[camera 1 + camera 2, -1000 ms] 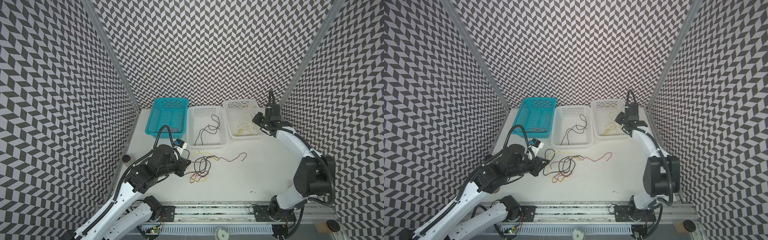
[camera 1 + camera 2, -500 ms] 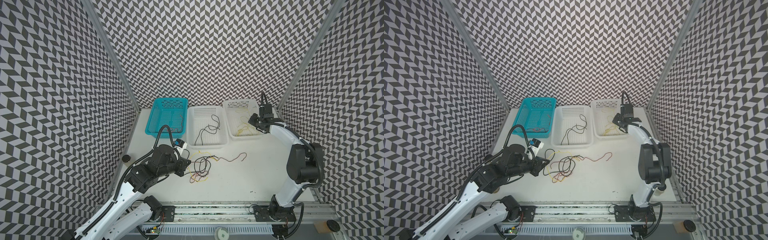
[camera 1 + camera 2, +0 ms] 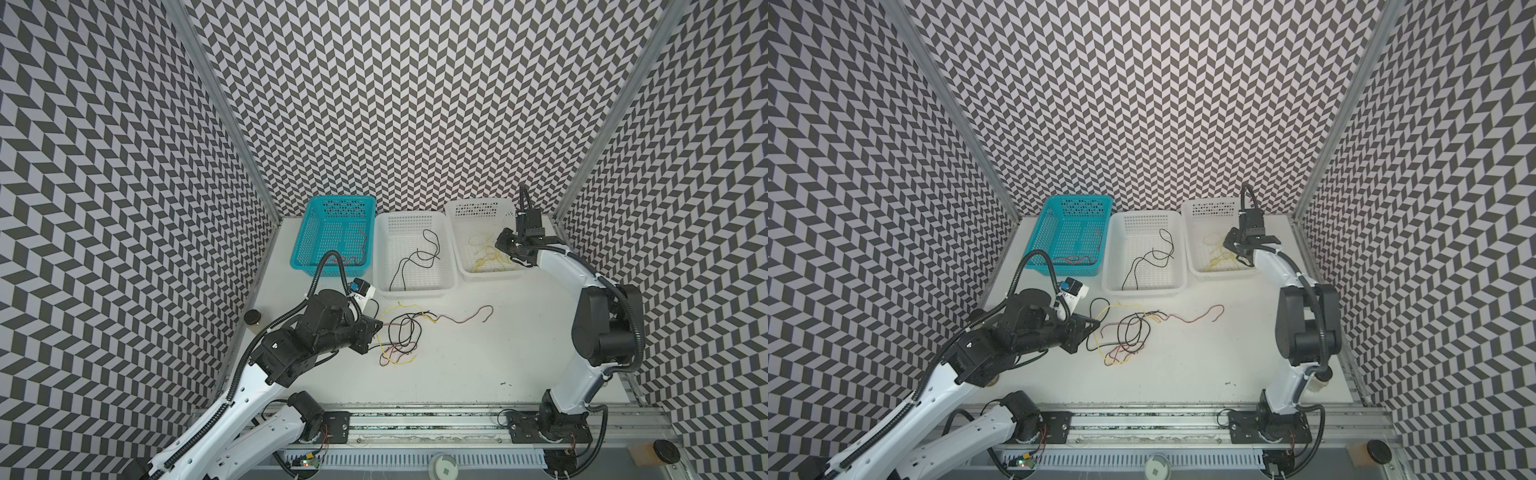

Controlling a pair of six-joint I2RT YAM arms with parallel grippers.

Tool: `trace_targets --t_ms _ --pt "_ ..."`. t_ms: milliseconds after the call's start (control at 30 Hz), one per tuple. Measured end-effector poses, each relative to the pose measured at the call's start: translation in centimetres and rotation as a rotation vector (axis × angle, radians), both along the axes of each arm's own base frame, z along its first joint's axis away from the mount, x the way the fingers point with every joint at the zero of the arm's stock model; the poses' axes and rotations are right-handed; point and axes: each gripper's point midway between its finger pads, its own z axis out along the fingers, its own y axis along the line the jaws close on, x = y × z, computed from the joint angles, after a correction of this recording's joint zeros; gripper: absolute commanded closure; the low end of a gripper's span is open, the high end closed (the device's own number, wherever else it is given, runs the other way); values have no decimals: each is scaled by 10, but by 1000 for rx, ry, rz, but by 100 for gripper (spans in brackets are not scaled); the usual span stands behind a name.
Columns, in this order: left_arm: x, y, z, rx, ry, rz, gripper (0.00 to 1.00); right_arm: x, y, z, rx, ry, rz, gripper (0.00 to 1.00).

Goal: Untangle the cables
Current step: 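Lower the yellow wire into the farthest white basket and open the right gripper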

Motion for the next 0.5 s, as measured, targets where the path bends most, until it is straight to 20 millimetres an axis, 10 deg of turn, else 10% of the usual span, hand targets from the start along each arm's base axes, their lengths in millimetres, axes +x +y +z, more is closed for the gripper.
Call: trace_targets --t_ms 233,500 --pt "0 0 0 1 -1 1 100 0 1 0 5 0 7 76" --pt "1 1 0 3 -4 4 100 -23 10 35 35 -63 34 43"
